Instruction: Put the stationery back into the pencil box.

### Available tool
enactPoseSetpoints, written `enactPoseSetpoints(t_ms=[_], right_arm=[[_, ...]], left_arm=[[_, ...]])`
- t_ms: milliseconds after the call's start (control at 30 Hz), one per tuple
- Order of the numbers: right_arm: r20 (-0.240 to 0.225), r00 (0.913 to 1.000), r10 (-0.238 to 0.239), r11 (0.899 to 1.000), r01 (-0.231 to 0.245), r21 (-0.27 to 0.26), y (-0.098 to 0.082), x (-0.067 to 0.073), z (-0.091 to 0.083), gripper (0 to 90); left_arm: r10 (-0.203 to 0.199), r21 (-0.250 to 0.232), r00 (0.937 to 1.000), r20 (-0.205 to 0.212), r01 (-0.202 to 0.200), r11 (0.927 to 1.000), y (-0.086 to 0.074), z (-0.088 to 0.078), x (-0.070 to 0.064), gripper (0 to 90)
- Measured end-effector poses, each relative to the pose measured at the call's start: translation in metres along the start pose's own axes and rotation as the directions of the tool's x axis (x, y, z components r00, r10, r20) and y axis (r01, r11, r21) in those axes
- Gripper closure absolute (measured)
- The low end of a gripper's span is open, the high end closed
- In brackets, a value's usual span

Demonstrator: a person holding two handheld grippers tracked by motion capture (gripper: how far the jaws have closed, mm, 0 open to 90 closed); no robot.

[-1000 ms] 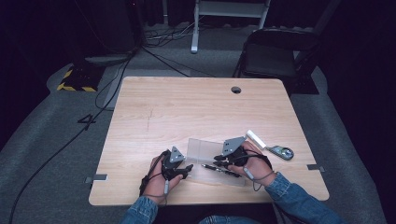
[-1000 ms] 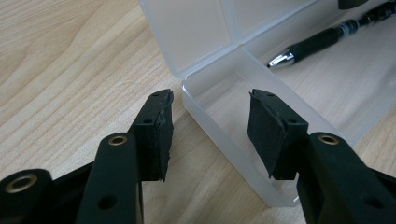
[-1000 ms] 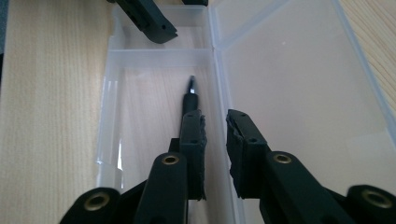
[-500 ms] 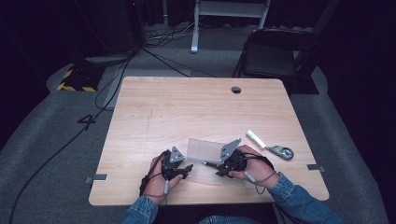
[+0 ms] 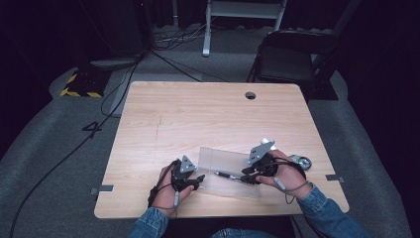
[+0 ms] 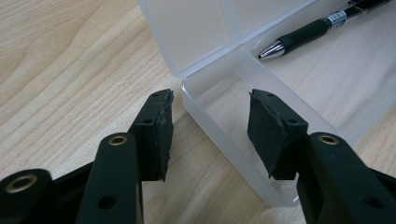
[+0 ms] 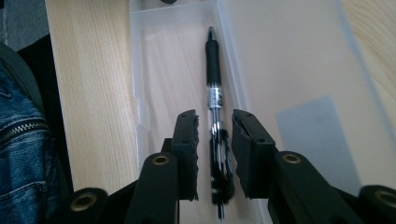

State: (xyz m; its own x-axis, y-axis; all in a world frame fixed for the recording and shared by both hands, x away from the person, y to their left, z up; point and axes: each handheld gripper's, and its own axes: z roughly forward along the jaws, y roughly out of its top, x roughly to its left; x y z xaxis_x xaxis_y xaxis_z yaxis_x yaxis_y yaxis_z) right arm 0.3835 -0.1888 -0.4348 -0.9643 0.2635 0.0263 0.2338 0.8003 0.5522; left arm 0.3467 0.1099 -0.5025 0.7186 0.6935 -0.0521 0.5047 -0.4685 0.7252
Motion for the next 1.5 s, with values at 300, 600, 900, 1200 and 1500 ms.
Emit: enactPoseSetpoints(t_ms=[300,600,900,1200,1500], right_arm=[[0.081,0.992,0.097,0.994,-0.092,-0.062,-0.029,-0.01,-0.041,67.2],[0.028,0.9977,0.062,0.998,-0.062,-0.006,-0.036,0.004,-0.021,78.8],[-0.005,0.9999,0.016,0.999,-0.016,0.048,-0.03,0.011,0.014,77.3],[-0.007,0.9994,0.034,0.999,-0.034,0.04,-0.032,0.007,0.024,71.9],[-0.01,0.999,0.044,0.998,-0.044,0.033,-0.031,0.008,0.024,69.2]], left_arm=[[0.011,0.003,0.9999,0.006,-0.011,0.9999,0.0,-0.001,0.0,50.1],[0.005,0.001,0.9999,0.011,-0.005,1.0,0.0,-0.001,0.0,49.6],[0.003,0.0,0.9999,0.011,-0.003,1.0,0.0,0.0,-0.001,49.5],[0.003,0.0,0.9999,0.012,-0.003,1.0,0.0,0.0,0.0,49.4],[0.009,0.002,0.9999,0.01,-0.009,1.0,0.0,-0.001,0.0,49.3]])
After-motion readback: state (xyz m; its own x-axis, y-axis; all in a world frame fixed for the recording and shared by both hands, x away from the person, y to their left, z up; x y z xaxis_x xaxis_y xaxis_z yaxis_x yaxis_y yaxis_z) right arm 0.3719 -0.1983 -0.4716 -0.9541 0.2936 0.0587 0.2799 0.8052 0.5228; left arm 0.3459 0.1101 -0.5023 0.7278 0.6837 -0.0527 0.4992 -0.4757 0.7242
